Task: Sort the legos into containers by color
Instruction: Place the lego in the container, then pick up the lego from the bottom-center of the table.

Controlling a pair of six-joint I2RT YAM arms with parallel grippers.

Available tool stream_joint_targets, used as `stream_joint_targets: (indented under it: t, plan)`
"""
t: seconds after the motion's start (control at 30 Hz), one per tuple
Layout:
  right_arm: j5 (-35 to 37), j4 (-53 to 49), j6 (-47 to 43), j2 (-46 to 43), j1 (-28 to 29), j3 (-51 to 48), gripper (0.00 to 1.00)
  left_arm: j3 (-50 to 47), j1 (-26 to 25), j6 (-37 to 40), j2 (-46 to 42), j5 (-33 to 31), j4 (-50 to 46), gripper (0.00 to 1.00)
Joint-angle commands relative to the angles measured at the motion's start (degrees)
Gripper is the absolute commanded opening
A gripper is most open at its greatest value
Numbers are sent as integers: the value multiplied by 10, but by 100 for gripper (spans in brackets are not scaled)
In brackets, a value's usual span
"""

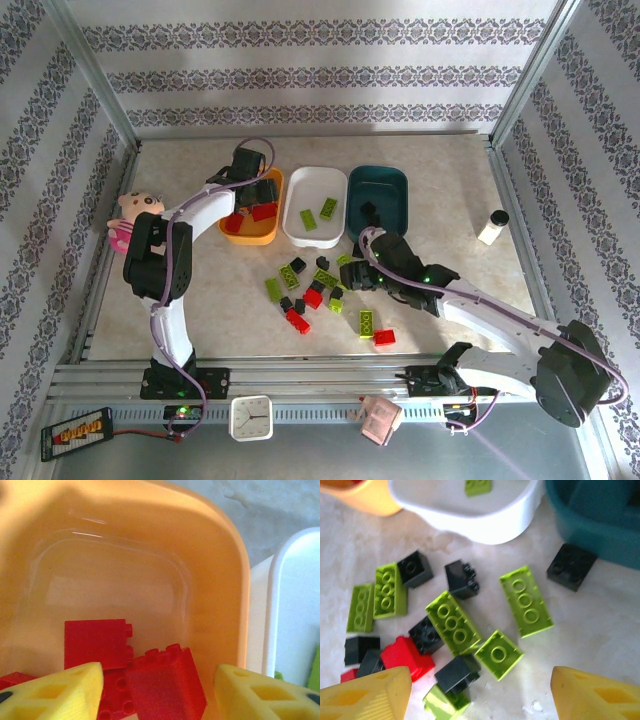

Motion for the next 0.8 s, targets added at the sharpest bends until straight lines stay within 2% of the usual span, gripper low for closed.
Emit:
stream_joint_targets:
  t: [0.0, 0.13, 0.4, 0.57, 0.77]
  plan:
    - [-23, -15, -27, -15, 28, -5, 74, -3, 7, -6, -50, 30, 0, 66]
    - [-36, -16, -44, 3, 79, 8, 73, -70, 4, -33, -149, 73, 47, 79]
    - [-33, -9, -65, 101, 180, 53, 72, -295, -15, -80, -415, 111, 95, 90]
    - [-19, -14, -85, 182, 233, 97, 72, -424, -18, -109, -588, 105, 58, 100]
    - [-10, -21, -96, 270, 259, 148, 70, -515, -19, -129, -731, 97, -15, 100]
